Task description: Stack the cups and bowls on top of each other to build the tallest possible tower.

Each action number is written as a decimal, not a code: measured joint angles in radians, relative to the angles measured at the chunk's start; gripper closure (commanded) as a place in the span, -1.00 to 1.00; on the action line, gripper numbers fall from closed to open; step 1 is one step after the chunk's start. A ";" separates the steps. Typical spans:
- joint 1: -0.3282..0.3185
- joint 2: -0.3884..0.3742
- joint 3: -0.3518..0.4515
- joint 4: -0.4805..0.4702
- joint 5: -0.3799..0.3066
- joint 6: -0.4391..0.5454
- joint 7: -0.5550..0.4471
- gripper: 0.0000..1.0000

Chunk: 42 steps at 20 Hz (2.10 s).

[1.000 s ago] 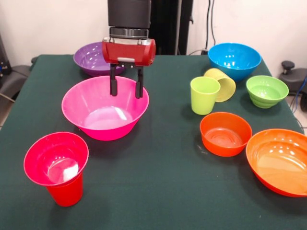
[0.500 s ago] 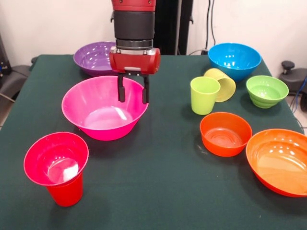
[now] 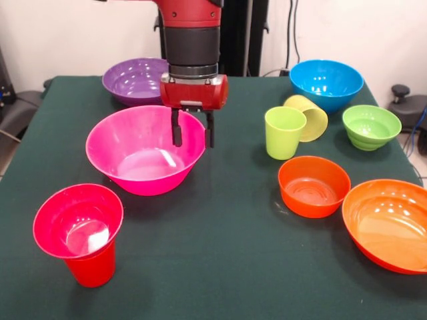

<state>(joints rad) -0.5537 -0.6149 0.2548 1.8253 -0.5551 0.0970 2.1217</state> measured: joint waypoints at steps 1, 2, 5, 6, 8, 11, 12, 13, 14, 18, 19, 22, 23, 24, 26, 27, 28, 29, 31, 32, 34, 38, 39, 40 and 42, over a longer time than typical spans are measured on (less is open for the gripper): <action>-0.001 0.003 0.000 0.000 0.000 0.000 0.000 -1.00; -0.001 0.007 0.000 0.000 0.000 0.000 0.000 -1.00; -0.003 0.019 0.000 0.000 0.000 0.000 0.000 -1.00; -0.004 0.024 0.000 0.000 0.000 0.000 0.000 -1.00; -0.004 0.033 0.000 -0.001 0.000 0.000 0.000 -1.00; -0.004 0.049 0.000 -0.002 0.000 0.000 0.000 -1.00; -0.004 0.062 0.000 -0.003 0.000 0.000 0.000 -1.00; -0.004 0.064 0.000 -0.004 0.000 0.000 0.000 -1.00; -0.004 0.066 0.000 -0.004 0.000 0.000 0.000 -1.00; -0.004 0.095 0.000 -0.010 0.000 -0.002 0.000 -1.00; -0.004 0.101 0.000 -0.011 0.000 -0.005 0.000 -1.00; -0.004 0.114 0.000 -0.013 0.000 -0.015 0.000 -1.00; -0.004 0.115 0.000 -0.014 0.000 -0.018 0.000 -1.00; -0.004 0.118 0.000 -0.015 0.000 -0.022 0.000 -1.00; -0.003 0.121 0.000 -0.019 0.000 -0.036 0.000 -1.00; -0.002 0.121 -0.001 -0.023 0.000 -0.048 0.000 -1.00; -0.002 0.121 -0.002 -0.025 0.000 -0.053 0.000 -1.00; -0.001 0.121 -0.002 -0.027 0.000 -0.056 0.000 -1.00; -0.001 0.118 -0.004 -0.029 0.000 -0.057 0.000 -1.00; -0.001 0.116 -0.005 -0.029 0.000 -0.058 0.000 -1.00; -0.001 0.111 -0.008 -0.029 0.000 -0.057 0.000 -1.00; -0.001 0.092 -0.014 -0.029 0.000 -0.057 0.000 -1.00; -0.001 0.086 -0.015 -0.029 0.000 -0.057 0.000 -1.00; -0.002 0.076 -0.015 -0.029 0.000 -0.057 0.000 -1.00; -0.002 0.062 -0.016 -0.029 0.000 -0.057 0.000 -1.00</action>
<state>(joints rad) -0.5556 -0.5527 0.2391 1.7964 -0.5549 0.0397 2.1217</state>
